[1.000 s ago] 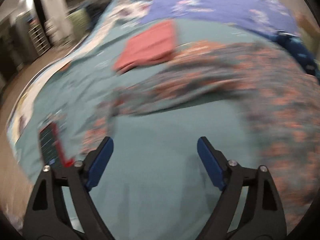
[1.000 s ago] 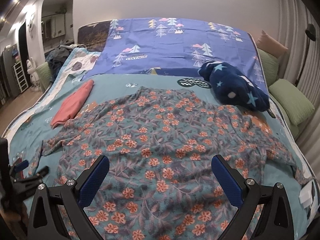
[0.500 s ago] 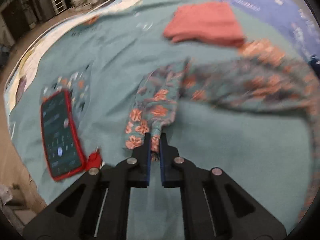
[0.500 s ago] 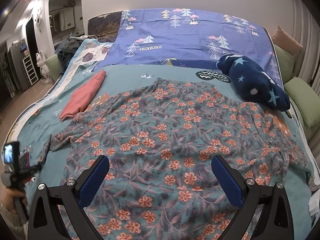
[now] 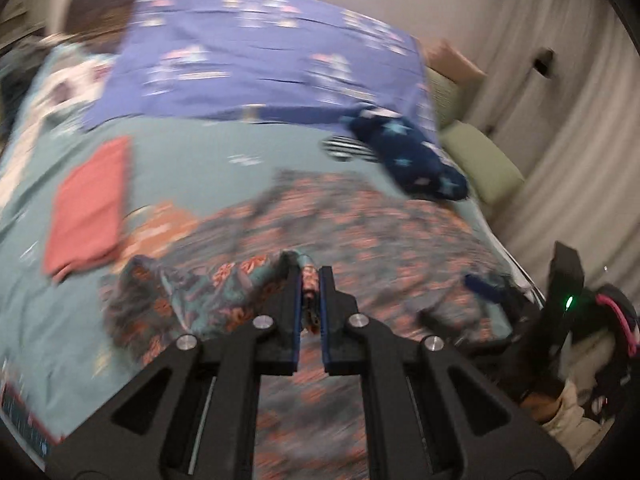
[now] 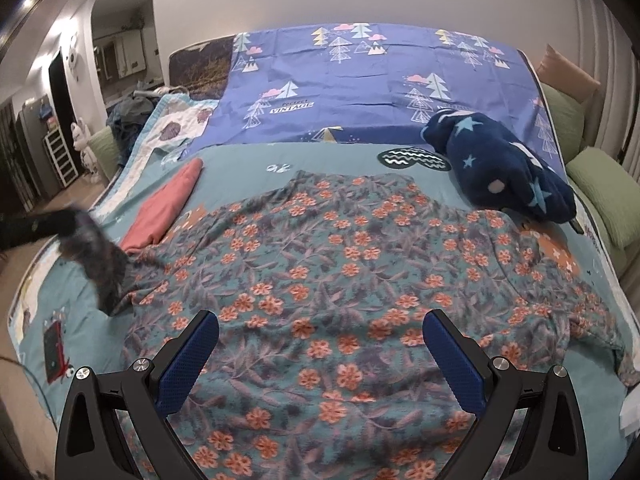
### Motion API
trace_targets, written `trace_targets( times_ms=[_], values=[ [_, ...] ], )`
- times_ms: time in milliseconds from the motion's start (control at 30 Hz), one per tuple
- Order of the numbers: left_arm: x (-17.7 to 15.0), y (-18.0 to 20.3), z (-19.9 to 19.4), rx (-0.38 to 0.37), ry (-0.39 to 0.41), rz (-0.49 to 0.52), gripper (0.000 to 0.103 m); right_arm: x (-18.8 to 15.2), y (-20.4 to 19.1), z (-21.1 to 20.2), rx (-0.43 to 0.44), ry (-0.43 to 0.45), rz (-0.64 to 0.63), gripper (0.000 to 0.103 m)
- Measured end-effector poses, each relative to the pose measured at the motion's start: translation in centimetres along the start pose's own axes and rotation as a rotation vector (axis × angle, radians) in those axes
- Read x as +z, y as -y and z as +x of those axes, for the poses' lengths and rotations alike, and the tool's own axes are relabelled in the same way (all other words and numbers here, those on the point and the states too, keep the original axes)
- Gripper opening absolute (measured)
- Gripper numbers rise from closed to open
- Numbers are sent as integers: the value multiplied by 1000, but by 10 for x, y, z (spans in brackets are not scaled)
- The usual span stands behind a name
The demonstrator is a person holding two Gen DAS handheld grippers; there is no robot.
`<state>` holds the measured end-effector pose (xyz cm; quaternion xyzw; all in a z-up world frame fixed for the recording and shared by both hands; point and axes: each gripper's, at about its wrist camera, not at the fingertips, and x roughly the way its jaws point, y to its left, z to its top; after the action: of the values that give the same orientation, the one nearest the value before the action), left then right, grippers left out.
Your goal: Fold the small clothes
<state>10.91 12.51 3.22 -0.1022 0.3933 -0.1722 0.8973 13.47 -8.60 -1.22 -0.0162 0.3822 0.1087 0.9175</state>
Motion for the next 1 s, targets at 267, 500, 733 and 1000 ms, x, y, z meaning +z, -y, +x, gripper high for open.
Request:
trace_targets(
  times_ms=[267,500,733,1000],
  values=[
    [28,61,72,-157,-117,79,38,-8,46,7,-14,-42,61,103],
    [8,22,43,67,-28,99,59,-9,51,36,144,-131,47,103],
    [-56,-53,39,298,-105,100,60,7,35,74,250,-201,-22,99],
    [-76,-106,56,397,-125,0,66,22,36,128,319,-314,59,86]
  ],
)
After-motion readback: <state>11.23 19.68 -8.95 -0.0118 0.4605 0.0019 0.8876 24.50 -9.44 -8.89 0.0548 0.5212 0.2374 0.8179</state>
